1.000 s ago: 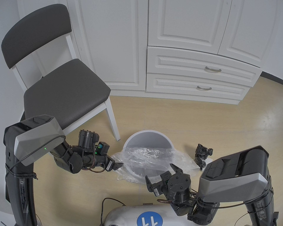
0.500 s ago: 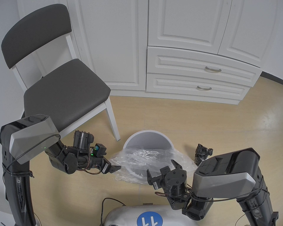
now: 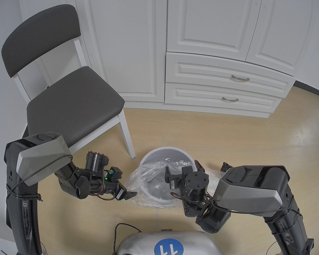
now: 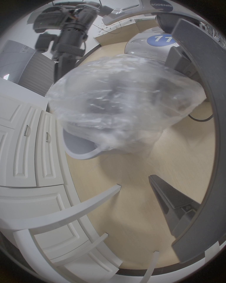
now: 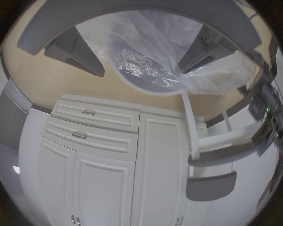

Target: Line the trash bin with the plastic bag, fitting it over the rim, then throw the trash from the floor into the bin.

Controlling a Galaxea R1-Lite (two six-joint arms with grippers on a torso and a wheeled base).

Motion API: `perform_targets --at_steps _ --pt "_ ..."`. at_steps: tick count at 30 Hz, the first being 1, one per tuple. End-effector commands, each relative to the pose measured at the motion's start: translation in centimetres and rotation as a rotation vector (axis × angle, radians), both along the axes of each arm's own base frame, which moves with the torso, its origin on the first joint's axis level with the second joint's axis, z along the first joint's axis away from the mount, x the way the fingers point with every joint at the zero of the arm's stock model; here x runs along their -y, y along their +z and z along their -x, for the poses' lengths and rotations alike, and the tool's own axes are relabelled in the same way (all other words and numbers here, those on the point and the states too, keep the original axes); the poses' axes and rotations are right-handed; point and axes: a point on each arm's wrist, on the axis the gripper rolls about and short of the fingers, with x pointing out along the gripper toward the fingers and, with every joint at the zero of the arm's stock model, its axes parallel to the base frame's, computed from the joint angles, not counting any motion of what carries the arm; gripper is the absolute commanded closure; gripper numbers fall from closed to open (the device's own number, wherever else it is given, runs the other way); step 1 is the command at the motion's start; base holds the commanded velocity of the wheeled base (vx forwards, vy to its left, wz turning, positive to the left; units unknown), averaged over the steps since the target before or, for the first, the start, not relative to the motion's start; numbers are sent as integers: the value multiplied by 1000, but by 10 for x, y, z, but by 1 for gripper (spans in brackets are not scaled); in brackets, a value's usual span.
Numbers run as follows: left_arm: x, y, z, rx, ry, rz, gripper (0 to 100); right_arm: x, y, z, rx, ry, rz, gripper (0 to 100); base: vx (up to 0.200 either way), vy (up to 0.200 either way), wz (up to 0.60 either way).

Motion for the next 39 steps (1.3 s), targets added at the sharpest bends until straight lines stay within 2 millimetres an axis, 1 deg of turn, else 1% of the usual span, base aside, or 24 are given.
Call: perform_targets --at_steps 1,3,4,5,7,9,12,13,15,17,20,22,27,35,37,39 --pt "1 -11 1 -24 -7 -13 0 -4 11 -25 86 -36 -104 0 0 0 0" --pt "3 -11 2 -23 -17 -18 0 -8 15 -34 116 -44 -151 0 0 0 0" --pt "3 -11 2 -22 -17 -20 0 -8 15 -34 119 -45 -156 0 0 0 0" --pt "3 -12 3 -19 -24 -26 0 -15 17 -42 150 -62 -216 0 0 0 0" --pt "4 -11 3 -12 -28 -26 0 -20 18 -46 169 -73 -250 0 0 0 0" --pt "4 -9 3 -7 -29 -23 0 -21 18 -45 168 -70 -252 0 0 0 0" --pt "3 -4 2 6 -25 -15 0 -18 14 -34 130 -53 -221 0 0 0 0" --pt "3 -4 2 6 -25 -15 0 -18 14 -34 130 -53 -221 0 0 0 0" --pt "3 3 4 26 -29 -9 0 -15 19 -18 96 -24 -190 0 0 0 0" --pt "4 14 10 52 -35 1 0 -15 26 -7 84 13 -188 0 0 0 0" --pt "6 28 18 93 -47 18 0 -19 35 6 78 47 -204 0 0 0 0" --pt "6 36 22 125 -51 29 0 -22 35 12 70 62 -202 0 0 0 0" --pt "12 44 29 169 -71 46 0 -25 26 17 51 73 -192 0 0 0 0" --pt "20 46 32 221 -91 69 0 -25 29 16 57 73 -200 0 0 0 0" --pt "28 41 28 224 -86 95 0 -24 32 16 61 71 -201 0 0 0 0" --pt "29 40 28 223 -85 98 0 -24 33 16 63 71 -203 0 0 0 0"
